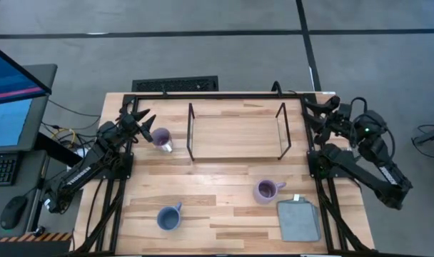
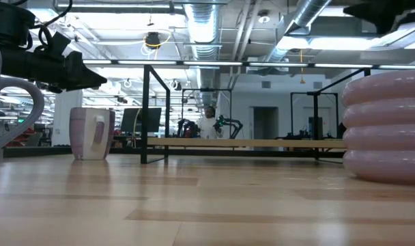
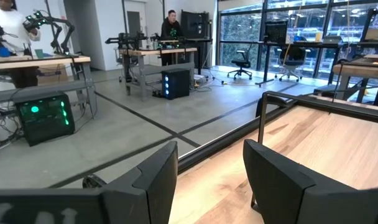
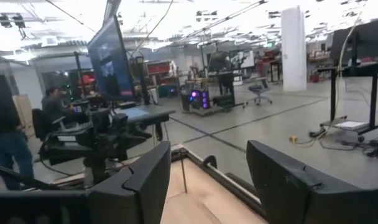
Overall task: Stack small to large cups/mugs on shelf
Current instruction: Put the violet mug on the shelf
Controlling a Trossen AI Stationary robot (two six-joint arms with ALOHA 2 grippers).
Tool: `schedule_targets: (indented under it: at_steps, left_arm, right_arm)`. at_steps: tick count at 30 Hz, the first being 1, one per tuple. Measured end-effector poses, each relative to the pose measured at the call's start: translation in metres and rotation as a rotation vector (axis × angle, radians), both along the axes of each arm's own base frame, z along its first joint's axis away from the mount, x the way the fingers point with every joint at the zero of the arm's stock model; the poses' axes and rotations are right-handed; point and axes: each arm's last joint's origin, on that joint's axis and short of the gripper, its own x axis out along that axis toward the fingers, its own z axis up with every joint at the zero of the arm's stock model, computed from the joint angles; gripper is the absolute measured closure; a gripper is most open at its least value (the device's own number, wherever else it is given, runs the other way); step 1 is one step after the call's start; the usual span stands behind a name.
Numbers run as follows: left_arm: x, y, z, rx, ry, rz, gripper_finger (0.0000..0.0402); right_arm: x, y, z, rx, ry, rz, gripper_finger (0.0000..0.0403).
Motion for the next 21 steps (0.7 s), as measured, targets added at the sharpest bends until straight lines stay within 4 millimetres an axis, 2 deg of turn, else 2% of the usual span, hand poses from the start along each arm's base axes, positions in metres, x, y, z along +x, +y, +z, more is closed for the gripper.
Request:
schedule_targets:
  at_steps: [5, 13, 21]
  left_arm:
    - [0.000, 0.000, 0.000, 0.004, 0.004, 0.000, 0.0225]
    - [0.000, 0.000, 0.000, 0.004, 0.004, 0.000, 0.0225]
    - [0.000, 0.000, 0.000, 0.004, 0.004, 0.000, 0.0225]
  right_arm:
    - [0.001, 0.000, 0.020, -0.006, 0.069, 0.025, 0.0168]
    - [0.014, -0.006, 0.049, -0.131, 0.203, 0.109, 0.0168]
    - [0.033, -0.008, 0.054, -0.079, 0.334, 0.250, 0.0168]
